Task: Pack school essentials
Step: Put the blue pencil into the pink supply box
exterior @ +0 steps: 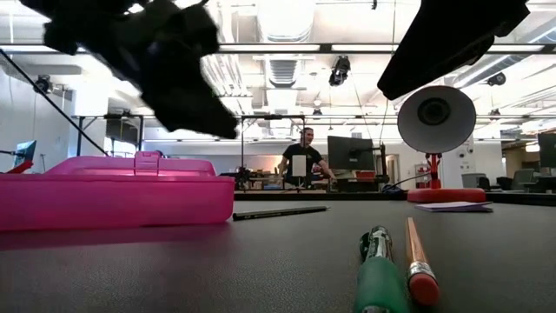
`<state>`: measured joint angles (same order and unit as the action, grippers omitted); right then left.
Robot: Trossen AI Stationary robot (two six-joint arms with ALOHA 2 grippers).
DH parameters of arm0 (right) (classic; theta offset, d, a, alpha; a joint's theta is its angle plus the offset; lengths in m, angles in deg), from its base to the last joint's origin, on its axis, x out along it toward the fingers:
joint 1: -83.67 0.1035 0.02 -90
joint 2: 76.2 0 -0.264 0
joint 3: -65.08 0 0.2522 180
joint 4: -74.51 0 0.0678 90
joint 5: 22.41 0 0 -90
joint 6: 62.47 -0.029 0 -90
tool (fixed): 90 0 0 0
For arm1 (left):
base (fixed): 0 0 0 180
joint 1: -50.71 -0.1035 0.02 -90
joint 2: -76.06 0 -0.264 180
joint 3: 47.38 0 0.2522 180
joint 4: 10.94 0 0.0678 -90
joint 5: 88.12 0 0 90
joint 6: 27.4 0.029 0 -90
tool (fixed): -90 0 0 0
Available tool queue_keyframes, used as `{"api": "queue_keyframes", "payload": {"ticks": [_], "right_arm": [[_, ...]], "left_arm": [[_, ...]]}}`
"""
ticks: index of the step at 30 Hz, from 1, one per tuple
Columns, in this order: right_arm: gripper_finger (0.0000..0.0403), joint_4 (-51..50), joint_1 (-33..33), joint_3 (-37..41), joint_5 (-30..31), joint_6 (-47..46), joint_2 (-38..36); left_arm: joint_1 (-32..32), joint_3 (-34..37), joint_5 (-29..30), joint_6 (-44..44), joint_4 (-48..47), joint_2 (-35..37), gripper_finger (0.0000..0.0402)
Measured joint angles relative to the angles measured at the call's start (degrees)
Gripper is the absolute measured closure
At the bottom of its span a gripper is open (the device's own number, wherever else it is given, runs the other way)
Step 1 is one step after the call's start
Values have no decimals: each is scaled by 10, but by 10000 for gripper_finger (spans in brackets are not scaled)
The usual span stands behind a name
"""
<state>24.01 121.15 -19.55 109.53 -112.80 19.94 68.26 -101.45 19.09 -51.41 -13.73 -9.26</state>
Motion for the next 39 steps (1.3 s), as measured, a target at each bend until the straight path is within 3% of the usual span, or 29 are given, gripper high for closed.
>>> {"api": "queue_keyframes", "payload": {"ticks": [11,16,23,34,39], "right_arm": [[202,15,0,0,0,0,0],[202,17,0,0,0,0,0],[202,22,0,0,0,0,0],[202,30,0,0,0,0,0],[202,32,0,0,0,0,0]], "left_arm": [[-32,-113,9,36,0,-139,251],[-55,-148,56,39,-17,-183,251],[-86,-190,57,36,-32,-245,251],[-113,-230,55,32,-70,-295,252],[-114,-229,41,32,-70,-296,286]]}}
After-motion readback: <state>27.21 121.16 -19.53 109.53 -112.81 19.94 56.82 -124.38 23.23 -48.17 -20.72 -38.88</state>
